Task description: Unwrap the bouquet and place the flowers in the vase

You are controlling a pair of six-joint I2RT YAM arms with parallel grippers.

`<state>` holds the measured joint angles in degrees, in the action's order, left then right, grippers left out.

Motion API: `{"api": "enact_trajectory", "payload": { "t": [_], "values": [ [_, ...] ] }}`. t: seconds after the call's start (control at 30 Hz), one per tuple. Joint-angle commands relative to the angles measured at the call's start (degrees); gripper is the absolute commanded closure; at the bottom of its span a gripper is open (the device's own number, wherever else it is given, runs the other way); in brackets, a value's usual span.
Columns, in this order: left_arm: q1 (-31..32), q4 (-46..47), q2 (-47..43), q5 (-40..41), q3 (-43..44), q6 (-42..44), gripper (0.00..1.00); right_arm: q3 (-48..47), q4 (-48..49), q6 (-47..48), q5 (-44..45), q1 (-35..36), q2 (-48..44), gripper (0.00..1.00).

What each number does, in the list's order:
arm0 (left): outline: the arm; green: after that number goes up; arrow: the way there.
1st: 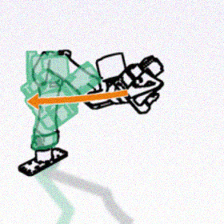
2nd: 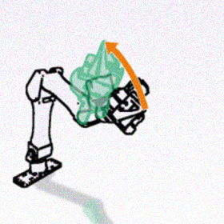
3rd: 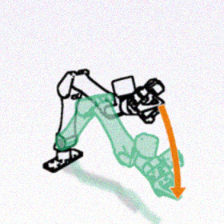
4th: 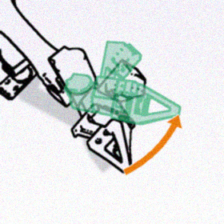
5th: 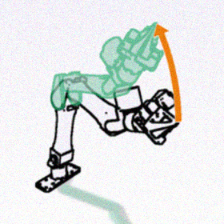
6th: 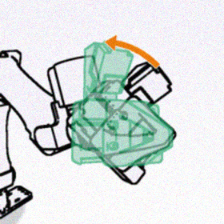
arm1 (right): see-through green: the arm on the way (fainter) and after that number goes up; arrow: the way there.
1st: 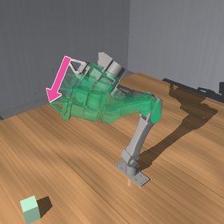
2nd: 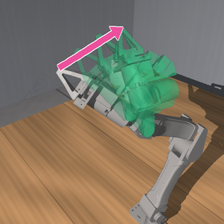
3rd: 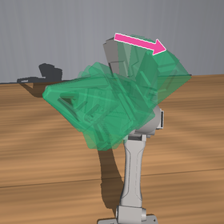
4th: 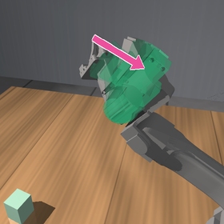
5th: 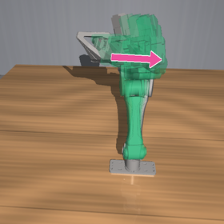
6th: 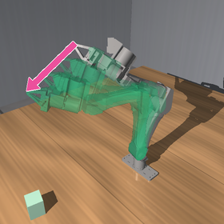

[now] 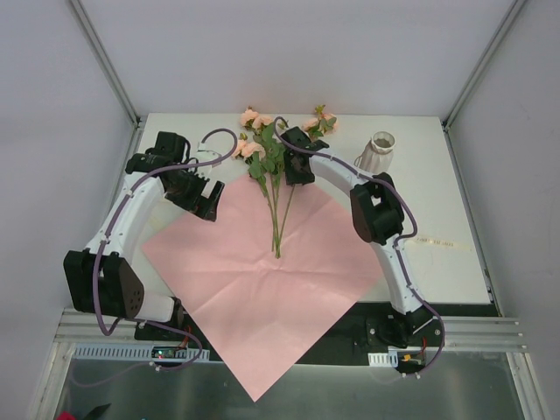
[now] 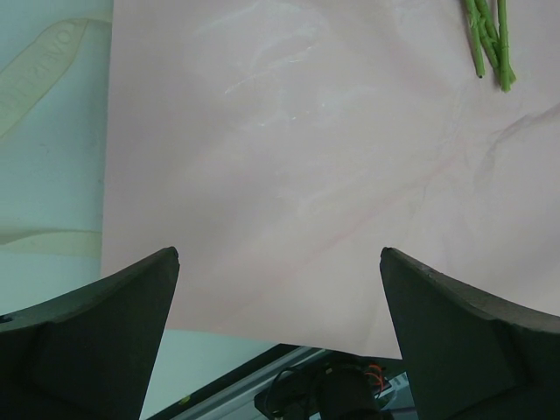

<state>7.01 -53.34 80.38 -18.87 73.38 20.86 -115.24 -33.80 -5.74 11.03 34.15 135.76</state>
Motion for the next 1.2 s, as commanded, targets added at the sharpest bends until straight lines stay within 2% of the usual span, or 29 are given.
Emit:
{"api": "enact_trajectory", "payload": {
  "t": [0.0, 0.4, 0.47, 0.5, 0.67, 0.8, 1.03, 1.17],
  "values": [
    [-0.5, -1.94, -2.86, 0.24, 0.27, 2.69, 0.01, -3.24, -1.97, -1.29, 2.15, 0.3, 0.9, 0.57],
    [-0.5, -2.03, -4.35, 1.12, -0.26, 4.27, 0.01, -1.92, -1.62, -3.14, 3.91, 0.57, 1.08, 0.81],
    [-0.59, -1.94, -4.44, 2.0, -0.96, 4.45, 0.01, -2.09, -1.62, -4.19, 4.26, 0.57, 0.64, 0.89],
    [-0.59, -1.94, -4.53, 2.26, -1.14, 4.62, 0.01, -2.09, -1.71, -4.72, 4.7, 0.57, 0.47, 0.98],
    [-0.5, -2.03, -4.71, 3.93, -2.54, 5.59, 0.01, 2.11, 2.33, -8.67, 4.88, 0.56, -5.06, 0.99],
    [-0.59, -2.03, -4.88, 4.72, -2.54, 5.77, 0.01, 10.36, 8.04, -9.29, 5.23, 0.48, -14.53, 0.99],
    [-0.59, -2.03, -4.88, 4.99, -1.4, 5.24, 0.01, 17.85, 16.73, -6.84, 2.78, -0.49, -28.43, 0.99],
    [-0.68, -2.12, -5.06, 5.07, -1.31, 4.8, 0.01, 17.24, 20.26, -2.45, 0.93, -1.02, -34.68, 0.99]
  ]
}}
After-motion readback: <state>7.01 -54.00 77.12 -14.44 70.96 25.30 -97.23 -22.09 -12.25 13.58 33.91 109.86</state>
